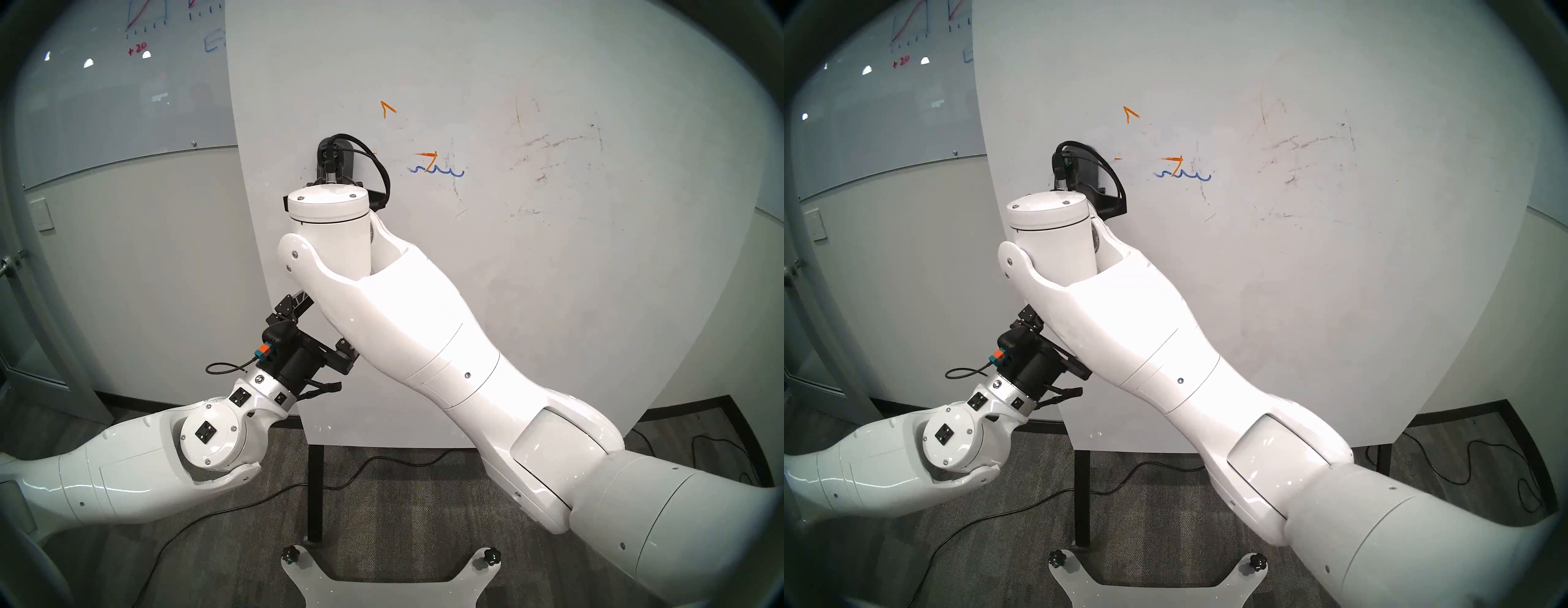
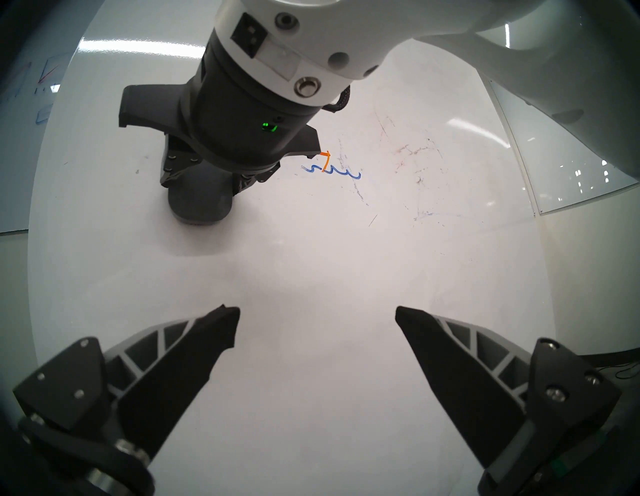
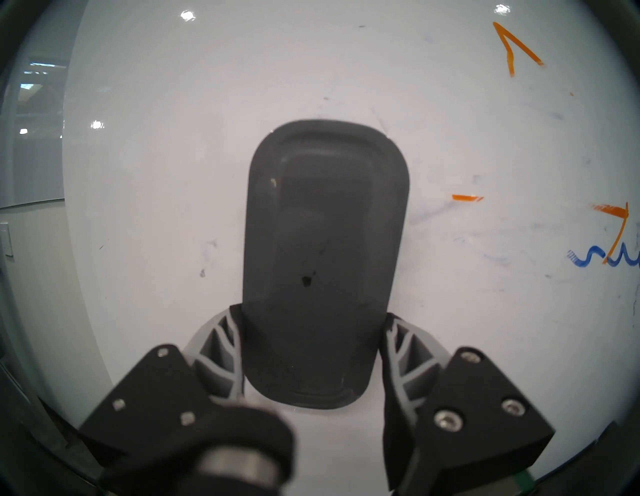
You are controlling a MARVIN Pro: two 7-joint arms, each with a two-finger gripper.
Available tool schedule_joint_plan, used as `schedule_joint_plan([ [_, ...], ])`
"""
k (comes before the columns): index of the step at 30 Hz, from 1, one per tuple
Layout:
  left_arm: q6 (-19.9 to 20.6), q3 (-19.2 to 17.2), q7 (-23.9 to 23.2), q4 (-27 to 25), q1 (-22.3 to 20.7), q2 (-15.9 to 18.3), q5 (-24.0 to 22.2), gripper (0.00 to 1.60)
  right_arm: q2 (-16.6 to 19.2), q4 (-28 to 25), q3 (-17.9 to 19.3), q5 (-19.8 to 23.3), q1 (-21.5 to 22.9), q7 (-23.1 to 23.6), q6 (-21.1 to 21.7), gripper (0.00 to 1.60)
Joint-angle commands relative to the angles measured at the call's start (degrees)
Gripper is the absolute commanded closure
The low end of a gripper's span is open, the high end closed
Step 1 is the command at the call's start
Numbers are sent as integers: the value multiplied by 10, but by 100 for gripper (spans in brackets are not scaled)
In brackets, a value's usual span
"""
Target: Erase all marks on the whiteboard with the eraser
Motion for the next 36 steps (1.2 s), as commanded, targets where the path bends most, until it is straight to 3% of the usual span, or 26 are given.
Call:
schedule_joint_plan([
  [1,-4,-5,0,-5,-5,0,0,0,16,-10,34,-13,56,-2,-1,160],
  [36,-4,-5,1,-5,-6,0,0,0,53,-41,47,13,78,1,31,160],
])
